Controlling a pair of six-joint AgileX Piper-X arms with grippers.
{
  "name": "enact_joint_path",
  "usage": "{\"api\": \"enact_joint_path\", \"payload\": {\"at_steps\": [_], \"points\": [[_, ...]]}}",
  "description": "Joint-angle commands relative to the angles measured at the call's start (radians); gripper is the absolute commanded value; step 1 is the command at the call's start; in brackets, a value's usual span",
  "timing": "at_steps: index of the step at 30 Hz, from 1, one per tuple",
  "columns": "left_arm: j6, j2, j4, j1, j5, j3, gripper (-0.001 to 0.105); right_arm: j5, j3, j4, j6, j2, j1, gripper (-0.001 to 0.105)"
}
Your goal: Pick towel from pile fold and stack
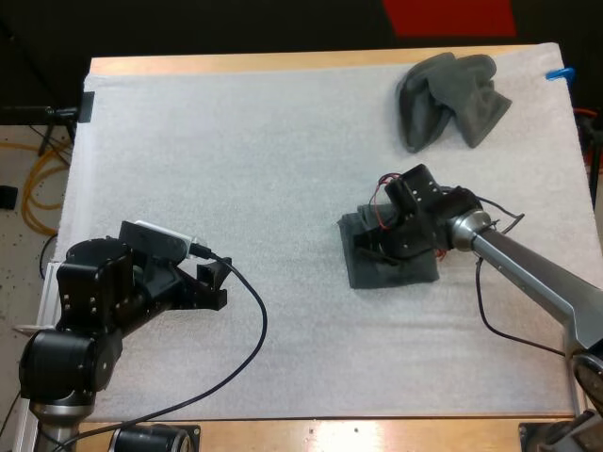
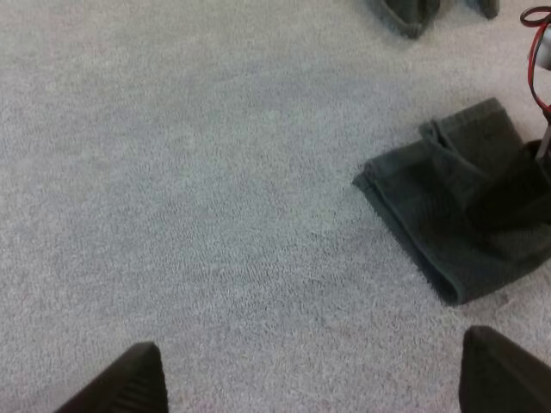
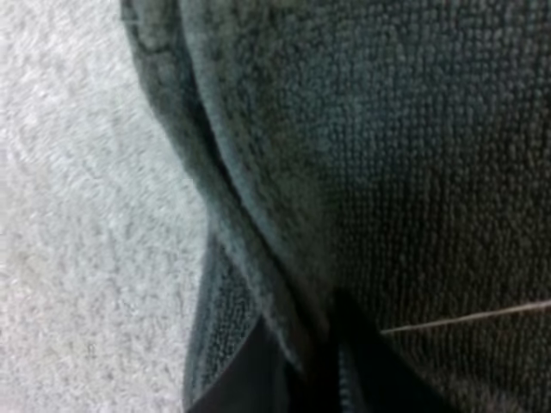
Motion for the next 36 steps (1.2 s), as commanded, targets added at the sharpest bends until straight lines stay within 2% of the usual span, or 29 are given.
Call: {"api": "enact_joint_path", "payload": {"at_steps": [1, 5, 7, 8, 10, 12, 17, 23, 27, 36], "points": [[-0.002, -0.002, -0.004, -0.001, 0.007, -0.007, 0.067, -0.039, -0.008, -0.006, 0.005, -0.007, 0.007, 0.001], [-0.002, -0.002, -0.004, -0.001, 0.007, -0.007, 0.067, -0.031, -0.008, -0.006, 0.005, -0.007, 0.007, 0.012], [-0.002, -0.002, -0.004, -0.001, 0.007, -0.007, 0.067, -0.039, -0.008, -0.006, 0.043, -0.007, 0.007, 0.029], [-0.002, -0.002, -0.004, -0.001, 0.007, -0.007, 0.067, -0.043, -0.008, -0.006, 0.050, -0.007, 0.007, 0.033], [-0.002, -0.002, -0.004, -0.001, 0.007, -0.007, 0.067, -0.081, -0.008, -0.006, 0.048, -0.015, 0.007, 0.054], [-0.002, -0.002, -0.004, -0.001, 0.007, -0.007, 0.067, -0.118, -0.008, -0.011, 0.030, -0.028, 0.007, 0.061], [-0.002, -0.002, -0.004, -0.001, 0.007, -0.007, 0.067, -0.102, -0.008, -0.015, -0.020, -0.086, 0.007, 0.062], [-0.002, -0.002, -0.004, -0.001, 0.007, -0.007, 0.067, -0.096, -0.008, 0.055, -0.020, -0.116, 0.007, 0.062], [-0.002, -0.002, -0.004, -0.001, 0.007, -0.007, 0.067, -0.102, 0.034, 0.062, -0.011, -0.116, 0.007, 0.062], [-0.005, -0.002, -0.004, -0.001, 0.007, -0.007, 0.067, -0.249, 0.167, -0.101, 0.049, -0.114, 0.007, 0.062]]}}
